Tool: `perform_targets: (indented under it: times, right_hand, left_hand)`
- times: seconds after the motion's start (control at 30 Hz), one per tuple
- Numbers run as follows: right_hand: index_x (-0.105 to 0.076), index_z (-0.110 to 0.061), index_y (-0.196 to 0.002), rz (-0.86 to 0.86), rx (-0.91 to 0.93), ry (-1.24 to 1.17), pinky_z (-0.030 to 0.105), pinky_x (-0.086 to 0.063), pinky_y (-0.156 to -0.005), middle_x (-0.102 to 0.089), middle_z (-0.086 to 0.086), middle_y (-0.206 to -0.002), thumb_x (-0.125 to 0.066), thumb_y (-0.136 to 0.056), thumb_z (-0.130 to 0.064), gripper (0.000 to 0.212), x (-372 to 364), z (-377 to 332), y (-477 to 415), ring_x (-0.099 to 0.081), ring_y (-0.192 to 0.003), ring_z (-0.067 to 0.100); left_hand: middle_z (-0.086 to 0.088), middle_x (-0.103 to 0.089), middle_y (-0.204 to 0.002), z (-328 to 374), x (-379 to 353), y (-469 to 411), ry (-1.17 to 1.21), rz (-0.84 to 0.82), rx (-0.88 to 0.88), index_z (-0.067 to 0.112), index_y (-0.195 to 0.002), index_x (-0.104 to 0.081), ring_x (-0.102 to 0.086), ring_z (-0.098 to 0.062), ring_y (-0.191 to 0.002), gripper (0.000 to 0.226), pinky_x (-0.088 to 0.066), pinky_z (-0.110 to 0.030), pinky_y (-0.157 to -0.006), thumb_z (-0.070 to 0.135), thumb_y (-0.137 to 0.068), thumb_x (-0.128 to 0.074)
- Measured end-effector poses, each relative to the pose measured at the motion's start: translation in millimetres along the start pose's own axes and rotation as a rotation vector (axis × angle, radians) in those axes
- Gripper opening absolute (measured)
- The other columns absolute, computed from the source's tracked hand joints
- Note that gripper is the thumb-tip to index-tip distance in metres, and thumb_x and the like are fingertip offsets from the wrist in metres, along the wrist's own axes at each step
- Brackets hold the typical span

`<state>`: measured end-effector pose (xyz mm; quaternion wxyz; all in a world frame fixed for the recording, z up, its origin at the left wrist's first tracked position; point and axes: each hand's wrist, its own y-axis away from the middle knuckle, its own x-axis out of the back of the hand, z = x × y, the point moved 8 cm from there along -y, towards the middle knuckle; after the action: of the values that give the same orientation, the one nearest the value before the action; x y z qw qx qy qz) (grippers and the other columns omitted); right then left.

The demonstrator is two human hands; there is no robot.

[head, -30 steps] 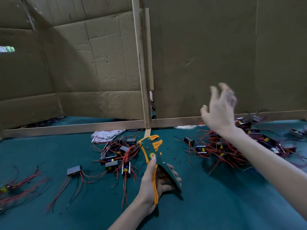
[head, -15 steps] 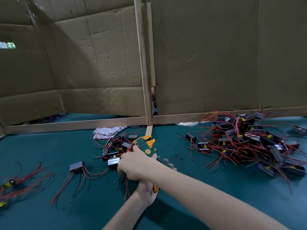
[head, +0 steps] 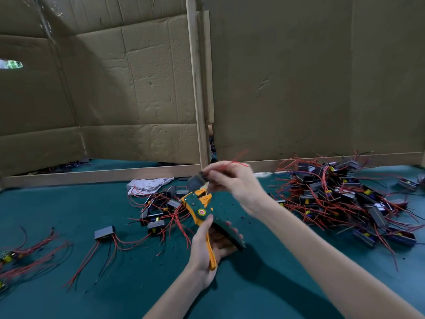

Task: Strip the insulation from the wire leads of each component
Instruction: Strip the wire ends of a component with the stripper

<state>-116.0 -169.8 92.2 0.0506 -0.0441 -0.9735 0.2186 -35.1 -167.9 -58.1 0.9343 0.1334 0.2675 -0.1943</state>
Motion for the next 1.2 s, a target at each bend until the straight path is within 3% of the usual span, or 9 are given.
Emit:
perform_targets:
  times: [0.17, 0.27, 0.43, 0.57, 0.7, 0.8, 0.97, 1.1, 1.2]
  right_hand:
    - [-0.072, -0.011, -0.099, 0.044, 0.037, 0.218, 0.026, -0.056, -0.076, -0.072, 0.008, -0.093, -0.057, -0.091, 0.003, 0.022, 89, 14, 49, -0.068, -0.078, 0.017]
    - [-0.075, -0.011, -0.098, -0.016, -0.074, 0.347, 0.02, -0.053, -0.079, -0.069, 0.01, -0.098, -0.058, -0.088, 0.006, 0.026, 115, 43, 76, -0.069, -0.084, 0.015]
    - [-0.08, -0.011, -0.082, -0.3, -0.183, 0.737, 0.013, -0.046, -0.085, -0.069, -0.004, -0.098, -0.051, -0.086, 0.018, 0.04, 108, 72, 90, -0.064, -0.092, 0.005]
    - [-0.068, -0.019, -0.055, -0.174, -0.248, 0.794, 0.021, -0.047, -0.083, -0.071, -0.005, -0.087, -0.041, -0.072, 0.02, 0.05, 117, 70, 90, -0.062, -0.085, 0.005]
    - [-0.061, -0.019, -0.082, -0.026, -0.25, 0.857, 0.024, -0.044, -0.074, -0.064, -0.007, -0.081, -0.062, -0.086, -0.018, 0.005, 111, 73, 91, -0.057, -0.079, 0.014]
    - [-0.064, -0.017, -0.102, -0.212, -0.292, 1.096, 0.034, -0.044, -0.086, -0.065, -0.002, -0.097, -0.064, -0.086, -0.046, 0.033, 92, 85, 91, -0.057, -0.092, 0.018]
    - [-0.068, -0.027, -0.11, -0.307, -0.288, 1.119, 0.029, -0.042, -0.093, -0.069, -0.01, -0.109, -0.066, -0.086, -0.026, 0.024, 98, 81, 93, -0.059, -0.103, 0.012]
    - [-0.059, -0.027, -0.124, -0.311, -0.263, 1.223, 0.031, -0.03, -0.105, -0.057, -0.01, -0.129, -0.054, -0.088, -0.012, 0.04, 98, 83, 98, -0.044, -0.124, 0.013]
    - [-0.056, -0.019, -0.129, -0.187, -0.175, 1.166, 0.032, -0.031, -0.107, -0.056, -0.004, -0.133, -0.046, -0.097, -0.022, 0.034, 82, 81, 94, -0.044, -0.126, 0.017]
  left_hand:
    - [-0.025, -0.068, -0.084, 3, 11, -5, -0.023, 0.079, -0.038, -0.006, -0.1, -0.064, -0.068, -0.039, -0.076, 0.078, -0.056, -0.053, -0.078, 0.066, -0.075, -0.047]
    - [-0.023, -0.07, -0.08, 10, 15, -9, -0.067, 0.108, -0.069, -0.002, -0.098, -0.062, -0.069, -0.038, -0.071, 0.074, -0.058, -0.049, -0.069, 0.066, -0.085, -0.035]
    - [-0.029, -0.069, -0.095, 16, 18, -12, 0.008, 0.03, -0.051, 0.003, -0.104, -0.059, -0.069, -0.041, -0.084, 0.067, -0.058, -0.05, -0.069, 0.06, -0.094, -0.026]
    - [-0.028, -0.064, -0.111, 15, 14, -11, 0.186, -0.075, 0.07, 0.015, -0.116, -0.062, -0.065, -0.042, -0.098, 0.062, -0.048, -0.062, -0.086, 0.062, -0.093, -0.029]
    - [-0.031, -0.064, -0.109, 18, 17, -14, 0.127, -0.07, 0.042, 0.014, -0.122, -0.061, -0.064, -0.046, -0.098, 0.064, -0.048, -0.063, -0.087, 0.061, -0.093, -0.03]
    - [-0.03, -0.067, -0.097, 19, 20, -14, 0.031, -0.04, -0.003, 0.011, -0.118, -0.063, -0.067, -0.044, -0.089, 0.067, -0.055, -0.055, -0.074, 0.063, -0.093, -0.03]
    - [-0.03, -0.067, -0.096, 19, 18, -14, -0.124, -0.061, -0.035, 0.012, -0.118, -0.063, -0.067, -0.043, -0.086, 0.071, -0.056, -0.053, -0.076, 0.067, -0.083, -0.034]
    - [-0.032, -0.065, -0.105, 13, 20, -15, -0.153, -0.086, -0.001, 0.016, -0.118, -0.064, -0.066, -0.043, -0.093, 0.073, -0.055, -0.051, -0.076, 0.072, -0.079, -0.04]
    - [-0.026, -0.065, -0.114, 8, 21, -18, -0.217, -0.08, 0.031, 0.02, -0.113, -0.068, -0.064, -0.042, -0.104, 0.083, -0.05, -0.06, -0.089, 0.084, -0.062, -0.053]
